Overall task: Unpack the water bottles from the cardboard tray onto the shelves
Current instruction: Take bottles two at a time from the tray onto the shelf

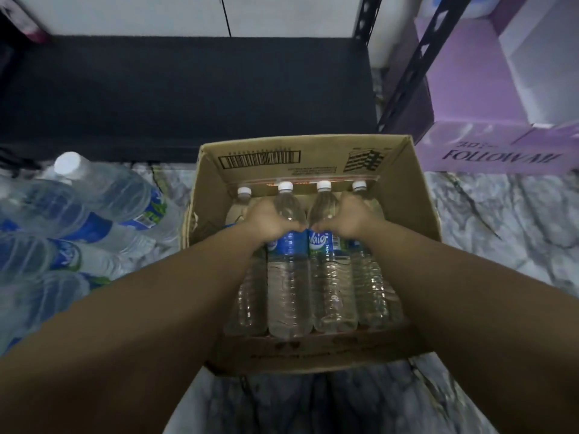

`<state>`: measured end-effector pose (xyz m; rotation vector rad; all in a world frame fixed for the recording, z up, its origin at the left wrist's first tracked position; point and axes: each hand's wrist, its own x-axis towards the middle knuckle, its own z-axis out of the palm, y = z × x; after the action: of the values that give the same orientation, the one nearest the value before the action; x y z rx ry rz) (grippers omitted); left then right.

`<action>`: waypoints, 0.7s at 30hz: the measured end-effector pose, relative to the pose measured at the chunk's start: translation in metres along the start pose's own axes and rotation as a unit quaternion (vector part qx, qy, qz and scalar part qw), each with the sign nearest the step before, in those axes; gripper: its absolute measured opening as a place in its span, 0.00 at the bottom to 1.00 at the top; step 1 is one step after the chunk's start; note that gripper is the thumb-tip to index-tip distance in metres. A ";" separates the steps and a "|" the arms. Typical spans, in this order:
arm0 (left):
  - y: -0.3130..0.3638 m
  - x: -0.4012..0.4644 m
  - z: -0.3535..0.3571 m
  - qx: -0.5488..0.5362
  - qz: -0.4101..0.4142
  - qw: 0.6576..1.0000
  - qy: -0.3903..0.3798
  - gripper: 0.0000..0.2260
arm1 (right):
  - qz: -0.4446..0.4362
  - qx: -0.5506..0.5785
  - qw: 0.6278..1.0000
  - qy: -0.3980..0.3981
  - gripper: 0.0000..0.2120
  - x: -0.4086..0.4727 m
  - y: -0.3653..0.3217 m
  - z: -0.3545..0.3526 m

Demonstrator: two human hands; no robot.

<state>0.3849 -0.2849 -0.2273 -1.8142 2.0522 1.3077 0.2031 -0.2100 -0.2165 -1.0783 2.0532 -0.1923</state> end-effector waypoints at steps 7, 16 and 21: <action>0.000 -0.012 -0.018 -0.176 0.011 0.983 -0.056 0.35 | 0.008 0.137 0.990 0.009 0.47 -0.011 0.002 -0.005; -0.003 -0.041 -0.036 -0.208 0.049 0.969 -0.126 0.48 | -0.001 0.267 0.964 0.008 0.54 -0.032 0.016 -0.007; 0.009 -0.087 -0.050 -0.218 0.089 0.967 -0.101 0.43 | -0.014 0.313 0.950 0.000 0.46 -0.081 0.004 -0.024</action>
<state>0.4236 -0.2522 -0.1401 -1.5717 1.9682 2.0367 0.2103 -0.1523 -0.1555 -0.7013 1.7830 -0.7990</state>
